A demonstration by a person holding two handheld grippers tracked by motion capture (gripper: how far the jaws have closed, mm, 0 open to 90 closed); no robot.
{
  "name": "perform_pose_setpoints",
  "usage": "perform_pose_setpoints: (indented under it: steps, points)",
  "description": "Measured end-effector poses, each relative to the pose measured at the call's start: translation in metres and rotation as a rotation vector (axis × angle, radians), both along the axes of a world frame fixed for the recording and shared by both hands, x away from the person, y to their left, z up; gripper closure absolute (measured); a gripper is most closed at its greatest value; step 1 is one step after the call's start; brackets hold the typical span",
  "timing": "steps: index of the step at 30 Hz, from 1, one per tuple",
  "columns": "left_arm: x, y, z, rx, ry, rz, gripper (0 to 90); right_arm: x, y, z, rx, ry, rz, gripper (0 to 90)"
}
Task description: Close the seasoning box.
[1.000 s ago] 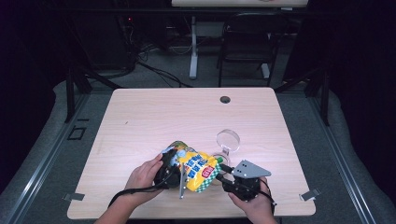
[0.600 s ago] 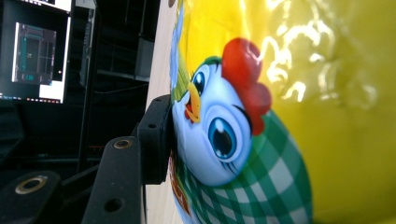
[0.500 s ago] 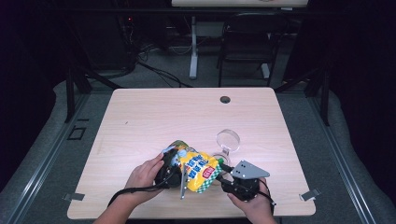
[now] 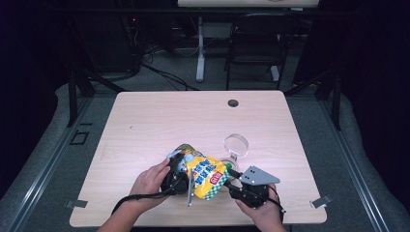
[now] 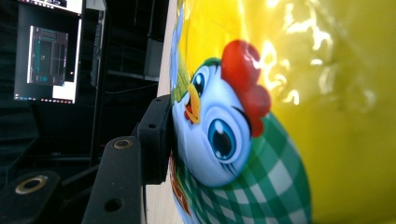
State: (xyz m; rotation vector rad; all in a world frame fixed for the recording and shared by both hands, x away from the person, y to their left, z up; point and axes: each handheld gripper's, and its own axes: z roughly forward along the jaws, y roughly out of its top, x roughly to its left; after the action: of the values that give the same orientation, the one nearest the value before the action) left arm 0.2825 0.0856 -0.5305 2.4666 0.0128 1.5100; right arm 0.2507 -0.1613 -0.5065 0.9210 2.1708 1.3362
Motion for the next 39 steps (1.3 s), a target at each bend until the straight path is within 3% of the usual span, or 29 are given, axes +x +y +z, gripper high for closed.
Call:
perform_pose_setpoints:
  steps: [8, 39]
  points:
    - [-0.0006, -0.0002, -0.0002, 0.004, -0.007, 0.005, 52.2, -0.0002, 0.0004, 0.0, -0.003, -0.001, -0.003, 62.7]
    - [-0.0033, -0.003, 0.0047, 0.084, -0.097, 0.012, 52.3, 0.0004, 0.002, -0.0022, 0.009, 0.004, -0.011, 63.4]
